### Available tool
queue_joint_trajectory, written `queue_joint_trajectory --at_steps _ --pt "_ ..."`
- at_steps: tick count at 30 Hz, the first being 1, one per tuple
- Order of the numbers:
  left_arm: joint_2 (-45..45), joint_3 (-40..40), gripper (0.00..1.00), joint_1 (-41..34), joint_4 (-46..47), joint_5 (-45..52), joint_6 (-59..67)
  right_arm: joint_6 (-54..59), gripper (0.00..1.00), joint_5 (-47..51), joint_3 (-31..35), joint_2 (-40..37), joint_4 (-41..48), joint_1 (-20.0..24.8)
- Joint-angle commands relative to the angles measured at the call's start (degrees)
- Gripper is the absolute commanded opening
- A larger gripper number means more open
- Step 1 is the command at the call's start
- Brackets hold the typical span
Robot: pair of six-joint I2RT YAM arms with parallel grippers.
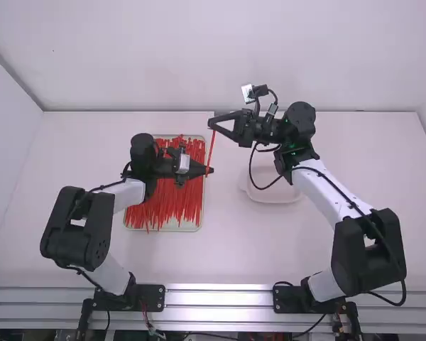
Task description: Fasten the cable tie
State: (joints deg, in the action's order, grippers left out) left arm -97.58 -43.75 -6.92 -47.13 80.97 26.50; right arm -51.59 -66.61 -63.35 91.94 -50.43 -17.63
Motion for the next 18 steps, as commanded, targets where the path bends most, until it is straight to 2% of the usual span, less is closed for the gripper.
queue_joint_trajectory --at_steps 1,5,6,8,10,16,18 --pt "-0.59 2.25 0.02 0.20 1.27 1.07 -0.13 -0.68 0.00 3.61 -1.60 -1.20 -1.92 0.37" --pt "-0.59 2.25 0.02 0.17 1.46 1.05 -0.13 -0.04 0.00 3.63 -1.60 -1.20 -1.90 0.85" --pt "-0.59 2.25 0.02 0.20 1.44 1.05 -0.15 1.57 0.12 3.58 -1.53 -1.20 -1.88 1.25" --pt "-0.59 2.25 0.02 0.22 1.44 1.05 -0.15 3.98 0.27 3.43 -1.53 -1.20 -1.57 1.86" --pt "-0.59 2.25 0.02 0.20 1.42 1.05 -0.15 7.58 0.38 3.78 -1.51 -1.20 1.66 4.02" --pt "-0.59 2.14 0.02 0.20 0.28 0.39 -0.20 11.50 0.62 3.15 -1.49 -1.18 10.23 9.88" --pt "-0.59 2.14 0.02 0.22 -1.25 0.37 -1.38 12.87 0.65 2.36 -1.49 -1.18 12.63 10.93"
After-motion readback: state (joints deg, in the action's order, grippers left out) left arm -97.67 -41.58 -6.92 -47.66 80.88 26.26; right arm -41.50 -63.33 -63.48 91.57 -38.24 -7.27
